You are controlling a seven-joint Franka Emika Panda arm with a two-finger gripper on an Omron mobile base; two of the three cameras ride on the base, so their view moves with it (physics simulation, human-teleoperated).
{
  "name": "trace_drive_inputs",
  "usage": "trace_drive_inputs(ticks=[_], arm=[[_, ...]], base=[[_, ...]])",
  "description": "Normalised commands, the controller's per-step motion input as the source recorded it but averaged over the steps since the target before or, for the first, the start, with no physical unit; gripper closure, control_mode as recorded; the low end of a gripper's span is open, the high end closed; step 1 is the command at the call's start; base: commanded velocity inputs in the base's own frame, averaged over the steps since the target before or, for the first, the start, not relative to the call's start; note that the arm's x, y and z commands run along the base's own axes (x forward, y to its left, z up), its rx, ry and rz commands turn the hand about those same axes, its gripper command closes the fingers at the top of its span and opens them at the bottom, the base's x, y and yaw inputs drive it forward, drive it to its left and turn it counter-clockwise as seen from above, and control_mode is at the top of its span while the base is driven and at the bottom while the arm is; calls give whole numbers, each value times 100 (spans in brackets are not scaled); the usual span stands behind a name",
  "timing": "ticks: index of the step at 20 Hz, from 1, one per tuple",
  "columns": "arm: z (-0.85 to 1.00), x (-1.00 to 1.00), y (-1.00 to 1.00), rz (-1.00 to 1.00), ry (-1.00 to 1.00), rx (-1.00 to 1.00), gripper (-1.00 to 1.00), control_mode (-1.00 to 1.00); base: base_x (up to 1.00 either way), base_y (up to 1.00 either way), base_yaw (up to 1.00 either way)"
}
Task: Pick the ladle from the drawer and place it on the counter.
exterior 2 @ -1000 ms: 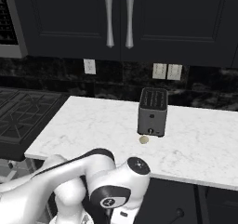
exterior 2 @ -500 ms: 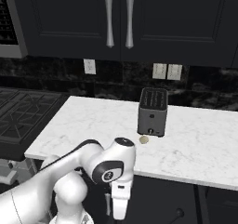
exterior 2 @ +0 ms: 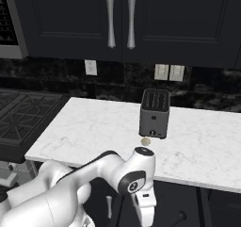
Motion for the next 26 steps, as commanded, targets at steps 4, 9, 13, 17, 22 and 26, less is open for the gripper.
trace_drive_inputs(ticks=[4,9,13,17,22,26], arm=[[-73,18,-15,16,0,-1,-100,-100],[-51,2,-31,17,-1,-1,-100,-100],[-52,0,-69,17,0,-1,-100,-100],[-44,8,-33,17,0,0,-100,-100],[-46,17,-25,11,0,0,-100,-100],[-52,9,-32,9,0,0,-100,-100]], base=[[0,0,0],[0,0,0],[0,0,0],[0,0,0],[0,0,0],[0,0,0]])
